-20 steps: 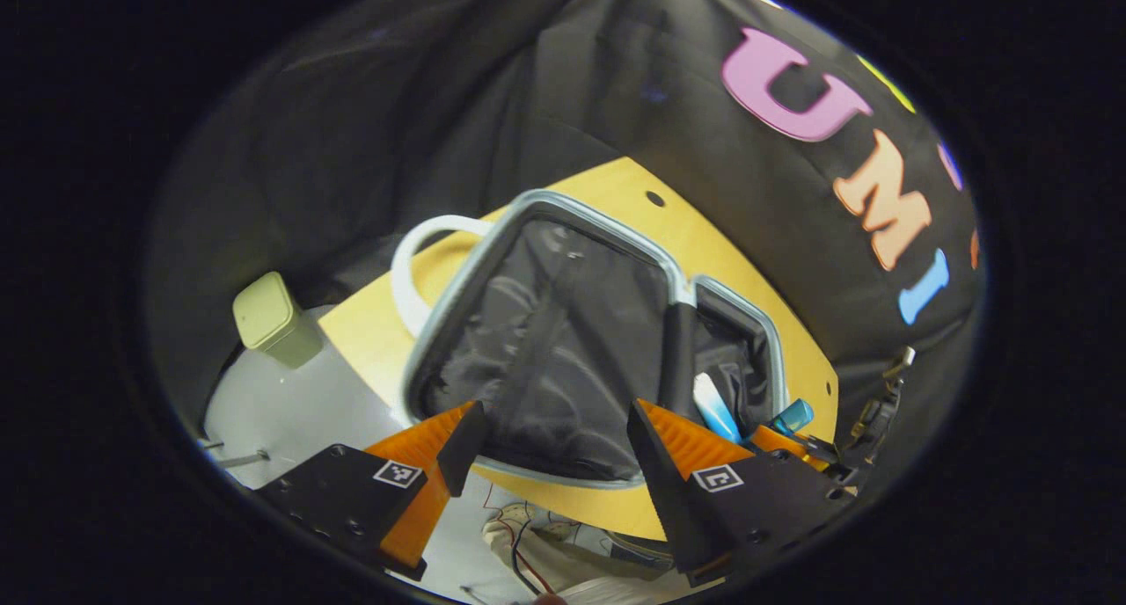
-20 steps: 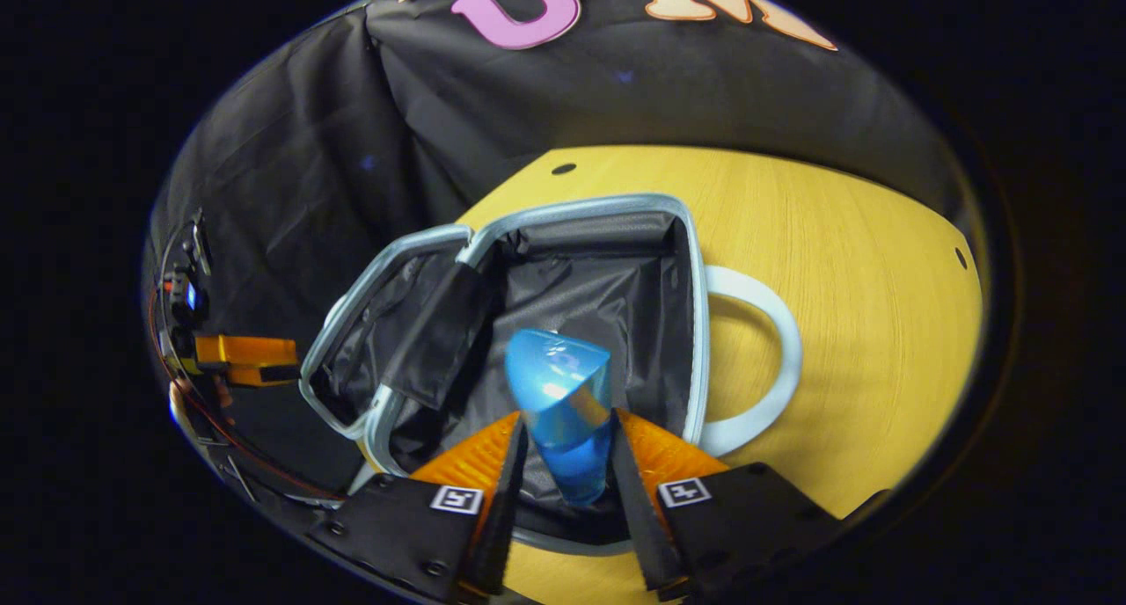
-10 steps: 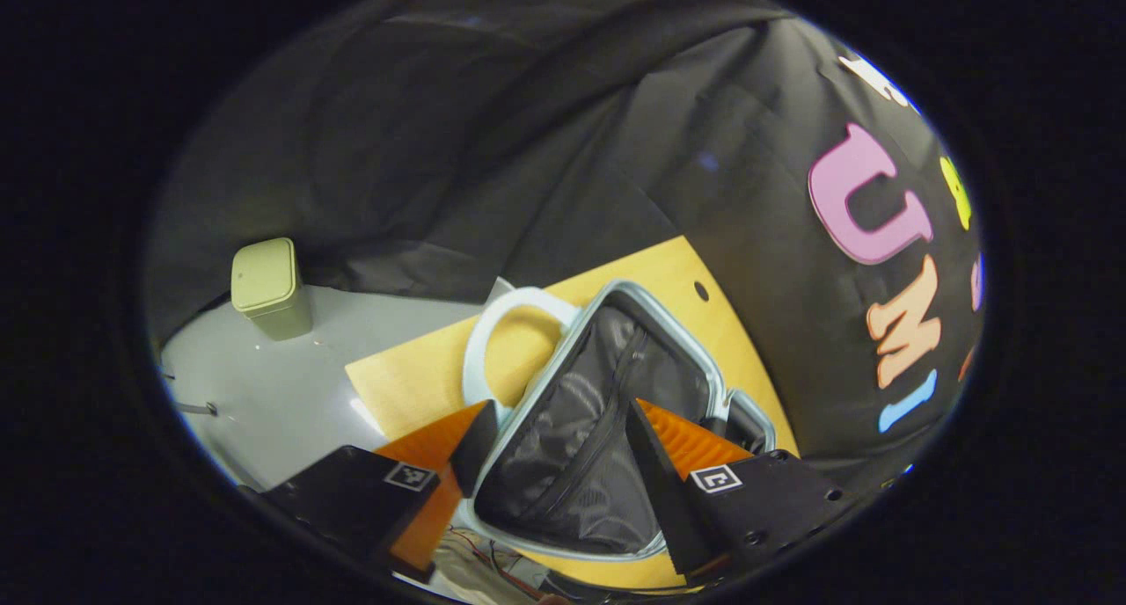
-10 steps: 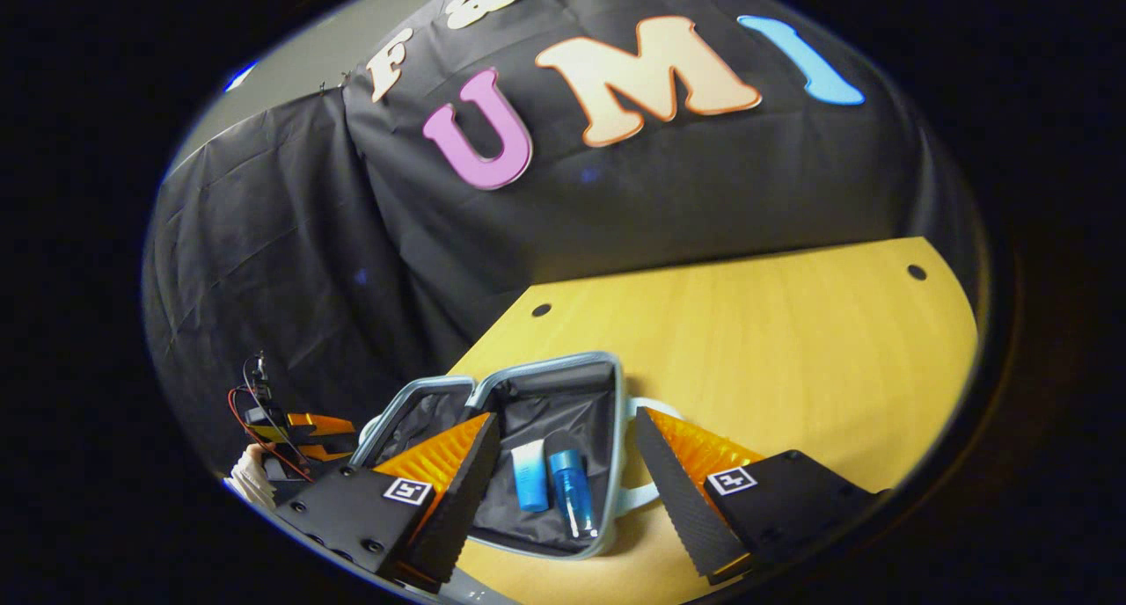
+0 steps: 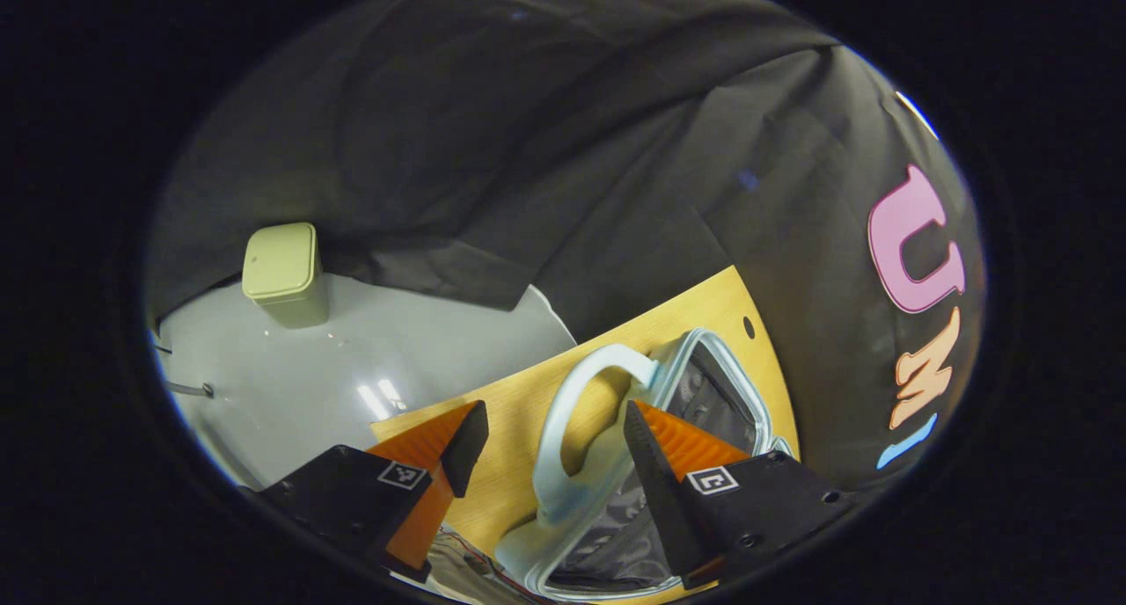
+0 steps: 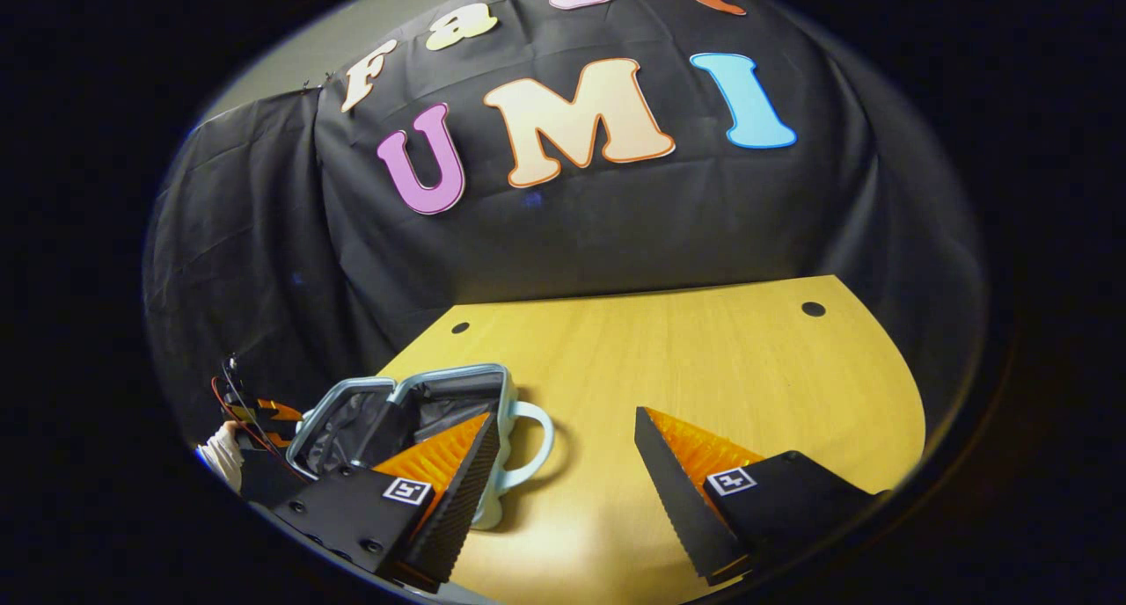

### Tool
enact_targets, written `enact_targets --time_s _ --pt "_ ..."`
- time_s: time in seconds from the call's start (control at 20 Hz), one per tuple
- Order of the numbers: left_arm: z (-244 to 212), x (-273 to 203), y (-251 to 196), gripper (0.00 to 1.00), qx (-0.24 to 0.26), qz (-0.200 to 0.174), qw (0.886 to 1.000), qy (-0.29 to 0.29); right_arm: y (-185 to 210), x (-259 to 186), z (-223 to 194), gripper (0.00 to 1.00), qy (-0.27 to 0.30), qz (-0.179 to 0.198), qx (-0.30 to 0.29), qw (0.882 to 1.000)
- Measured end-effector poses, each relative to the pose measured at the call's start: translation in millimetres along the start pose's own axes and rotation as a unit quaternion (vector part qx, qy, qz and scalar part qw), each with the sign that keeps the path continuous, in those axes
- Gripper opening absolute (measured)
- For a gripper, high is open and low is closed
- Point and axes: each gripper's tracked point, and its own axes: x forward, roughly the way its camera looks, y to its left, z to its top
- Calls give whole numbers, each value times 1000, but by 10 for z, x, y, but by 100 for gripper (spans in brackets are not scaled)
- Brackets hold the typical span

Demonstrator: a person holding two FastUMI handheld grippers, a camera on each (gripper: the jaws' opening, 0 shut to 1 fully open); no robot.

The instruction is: First open the suitcase, pack the skin care products into it, and then close the suitcase.

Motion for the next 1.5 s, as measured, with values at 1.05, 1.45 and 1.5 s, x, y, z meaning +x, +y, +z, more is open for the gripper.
enact_targets --time_s 1.05,1.45,1.5 --pt "295 -731 -1109 2 91 -70 993 -27 -456 -290 -137 98 0 -30 7 1000" --pt "-190 -1452 -2668 2 229 -152 961 -40 -496 -437 47 98 -39 -15 32 999" --pt "-312 -1503 -2845 2 245 -160 955 -38 -490 -452 95 98 -46 -10 37 998"
